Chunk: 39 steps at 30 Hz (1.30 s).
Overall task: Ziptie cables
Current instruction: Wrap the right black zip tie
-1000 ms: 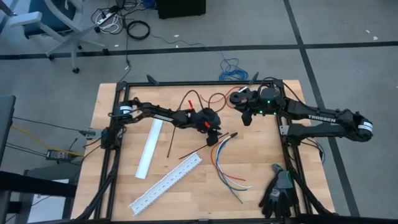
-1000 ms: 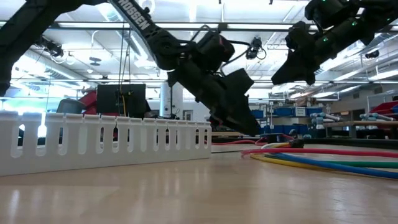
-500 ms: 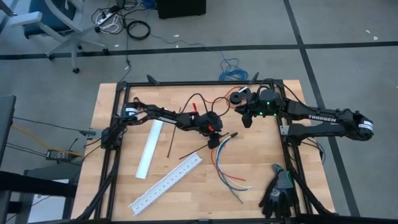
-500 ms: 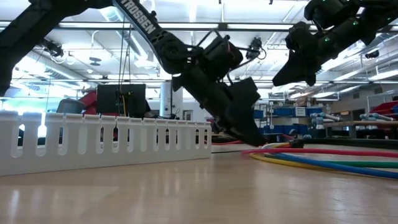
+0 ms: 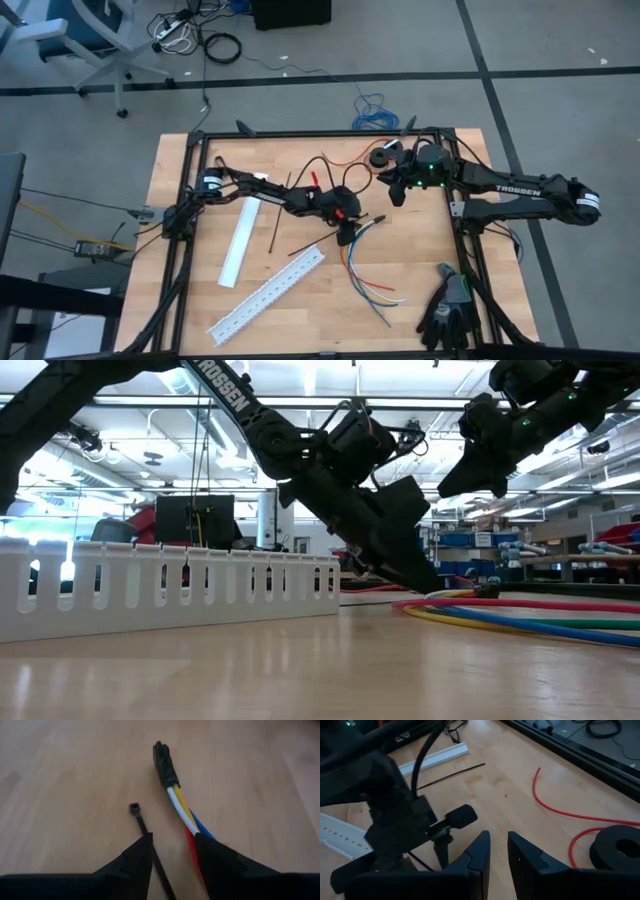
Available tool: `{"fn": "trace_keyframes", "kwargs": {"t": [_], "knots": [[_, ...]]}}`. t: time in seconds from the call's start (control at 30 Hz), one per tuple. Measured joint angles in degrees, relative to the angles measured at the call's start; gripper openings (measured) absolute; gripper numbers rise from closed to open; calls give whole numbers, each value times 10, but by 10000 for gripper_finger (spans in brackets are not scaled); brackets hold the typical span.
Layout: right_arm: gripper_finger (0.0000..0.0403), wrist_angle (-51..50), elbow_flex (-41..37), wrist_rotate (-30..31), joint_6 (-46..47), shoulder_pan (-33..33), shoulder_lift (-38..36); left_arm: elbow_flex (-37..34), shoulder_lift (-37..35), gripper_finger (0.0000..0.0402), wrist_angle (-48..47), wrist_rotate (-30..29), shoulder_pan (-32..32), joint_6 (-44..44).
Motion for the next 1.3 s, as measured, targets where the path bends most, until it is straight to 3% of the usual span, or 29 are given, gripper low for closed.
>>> {"fn": "trace_keyframes", "kwargs": {"t": [0.17,0.47,0.57,0.67,0.73,1.07,1.3], "knots": [[56,2,0,0,0,0,0,0,10,156,5,-60,-1,-6],[54,2,0,-2,0,0,0,0,13,145,3,-61,1,-4],[54,7,0,-2,0,0,0,1,13,104,2,-60,0,10],[54,10,0,-2,0,0,0,0,13,32,1,-56,0,23],[54,11,0,-2,2,0,0,1,13,11,1,-56,0,23],[52,-2,0,-2,17,19,0,-2,-3,2,-3,-95,13,34],[51,-16,-26,40,51,48,1,-7,-48,1,-14,-107,33,36]]}}
